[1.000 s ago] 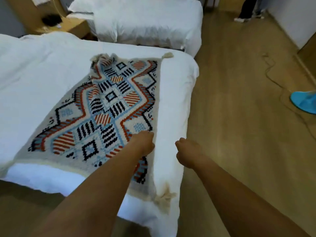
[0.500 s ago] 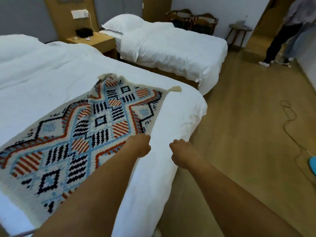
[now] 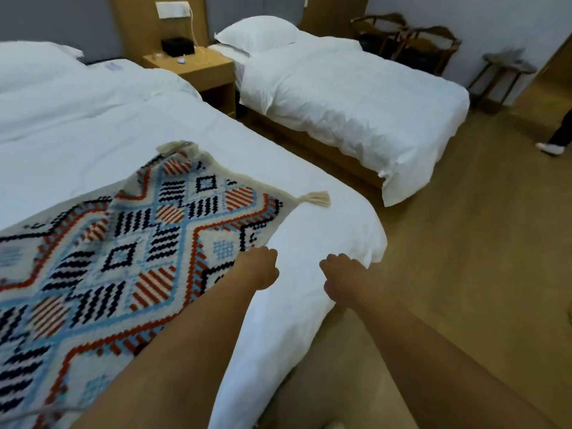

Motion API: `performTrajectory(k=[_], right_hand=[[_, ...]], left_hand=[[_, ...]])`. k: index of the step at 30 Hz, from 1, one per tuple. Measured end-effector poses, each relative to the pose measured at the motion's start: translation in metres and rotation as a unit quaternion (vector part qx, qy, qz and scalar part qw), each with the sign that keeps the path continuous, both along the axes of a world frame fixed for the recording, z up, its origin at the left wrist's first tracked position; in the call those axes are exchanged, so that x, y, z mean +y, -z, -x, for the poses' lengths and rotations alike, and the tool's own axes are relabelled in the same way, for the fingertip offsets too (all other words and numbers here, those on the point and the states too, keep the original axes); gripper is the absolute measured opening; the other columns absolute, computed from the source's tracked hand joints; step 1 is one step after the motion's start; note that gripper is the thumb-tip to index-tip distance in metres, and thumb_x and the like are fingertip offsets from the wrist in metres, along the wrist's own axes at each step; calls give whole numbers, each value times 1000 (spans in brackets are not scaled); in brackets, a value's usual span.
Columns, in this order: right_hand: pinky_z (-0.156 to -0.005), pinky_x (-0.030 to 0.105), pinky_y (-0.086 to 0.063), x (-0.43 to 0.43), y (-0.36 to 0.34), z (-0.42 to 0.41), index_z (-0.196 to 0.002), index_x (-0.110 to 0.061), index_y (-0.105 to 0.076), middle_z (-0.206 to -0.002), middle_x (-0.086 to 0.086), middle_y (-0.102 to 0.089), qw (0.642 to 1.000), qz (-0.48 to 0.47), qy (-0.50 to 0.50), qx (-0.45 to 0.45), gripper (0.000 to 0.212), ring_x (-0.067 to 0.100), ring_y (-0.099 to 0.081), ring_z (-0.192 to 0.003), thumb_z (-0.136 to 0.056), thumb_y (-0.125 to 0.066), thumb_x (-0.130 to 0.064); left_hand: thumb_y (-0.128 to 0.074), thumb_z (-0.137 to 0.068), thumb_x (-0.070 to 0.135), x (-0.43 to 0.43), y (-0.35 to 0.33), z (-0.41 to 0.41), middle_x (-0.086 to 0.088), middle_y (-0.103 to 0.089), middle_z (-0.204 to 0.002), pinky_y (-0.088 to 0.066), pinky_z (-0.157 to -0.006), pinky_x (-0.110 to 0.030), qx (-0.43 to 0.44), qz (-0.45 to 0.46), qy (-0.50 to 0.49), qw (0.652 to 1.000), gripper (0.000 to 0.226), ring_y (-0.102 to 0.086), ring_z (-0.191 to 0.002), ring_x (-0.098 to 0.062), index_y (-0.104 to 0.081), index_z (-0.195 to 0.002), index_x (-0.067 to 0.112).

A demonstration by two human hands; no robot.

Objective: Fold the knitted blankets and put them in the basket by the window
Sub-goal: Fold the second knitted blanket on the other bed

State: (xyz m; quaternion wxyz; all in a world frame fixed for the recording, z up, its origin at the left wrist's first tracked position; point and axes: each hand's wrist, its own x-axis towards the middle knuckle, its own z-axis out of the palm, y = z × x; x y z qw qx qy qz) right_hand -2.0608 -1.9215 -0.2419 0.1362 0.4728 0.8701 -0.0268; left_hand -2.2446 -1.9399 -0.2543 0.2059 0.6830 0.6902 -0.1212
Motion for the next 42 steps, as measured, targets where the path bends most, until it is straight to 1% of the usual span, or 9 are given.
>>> performTrajectory(k=[7, 11, 15, 17, 20, 23, 29, 35, 42], right_hand=[[-88, 33, -40, 151, 7, -24, -111, -6, -50, -116, 9, -51, 995, 33, -95, -18, 22, 25, -49, -109, -92, -40, -10], [-75, 31, -34, 207, 29, 4, -89, -10, -44, -109, 10, -52, 985, 62, -159, -15, 5, 27, -50, -103, -88, -42, -5], [-70, 31, -28, 268, 56, 18, -69, -14, -28, -97, 10, -44, 977, 86, -195, -23, 24, 26, -48, -97, -88, -42, -7], [-72, 31, -31, 302, 62, 24, -86, -12, -42, -109, 11, -50, 972, 104, -207, -45, 5, 27, -49, -104, -90, -41, -9], [-84, 35, -40, 341, 67, 34, -110, -4, -50, -120, 11, -50, 964, 119, -227, -70, 22, 29, -48, -114, -91, -41, -10], [-86, 37, -41, 371, 77, 50, -115, -5, -50, -122, 11, -50, 953, 125, -264, -84, 26, 29, -47, -115, -90, -42, -10], [-84, 37, -40, 419, 132, 83, -121, -8, -46, -123, 10, -47, 908, 148, -381, -94, 32, 29, -45, -113, -89, -45, -10], [-84, 45, -41, 464, 204, 94, -132, -12, -38, -133, 13, -39, 884, 164, -430, -82, 41, 34, -41, -116, -91, -41, -4], [-86, 43, -48, 478, 243, 121, -134, -5, -40, -132, 15, -43, 824, 109, -546, -108, 39, 35, -50, -114, -95, -36, -3]], left_hand=[[-35, -101, 28, 79, 30, -37, -14, -37, -146, -41, -103, -42, -36, 46, -141, 988, 46, -43, -129, -30, -33, -142, 7], [-36, -101, 27, 118, 53, -29, -12, -41, -143, -41, -101, -40, -35, 58, -216, 974, 44, -45, -126, -29, -35, -141, 8], [-37, -99, 21, 170, 75, -17, -12, -51, -127, -45, -90, -39, -12, 89, -260, 961, 29, -53, -110, -29, -45, -125, 9], [-38, -98, 19, 197, 80, -14, -11, -50, -126, -43, -89, -38, -17, 99, -281, 954, 29, -52, -110, -28, -46, -124, 9], [-38, -99, 19, 224, 85, -15, -12, -50, -128, -43, -89, -36, -29, 110, -306, 945, 30, -52, -112, -28, -46, -126, 9], [-37, -99, 21, 246, 96, -15, -12, -41, -142, -42, -101, -41, -45, 126, -329, 935, 42, -45, -125, -30, -37, -141, 11], [-39, -97, 18, 288, 136, -17, -9, -45, -135, -39, -97, -40, -21, 123, -422, 898, 35, -46, -122, -27, -42, -132, 13], [-45, -97, 12, 307, 202, -36, -5, 2, -161, -22, -116, -47, 30, 164, -531, 830, 70, -6, -148, -29, -2, -152, 15], [-42, -95, 9, 316, 236, -35, -6, -44, -144, -30, -109, -42, 105, 97, -564, 813, 41, -42, -131, -31, -39, -135, 13]])
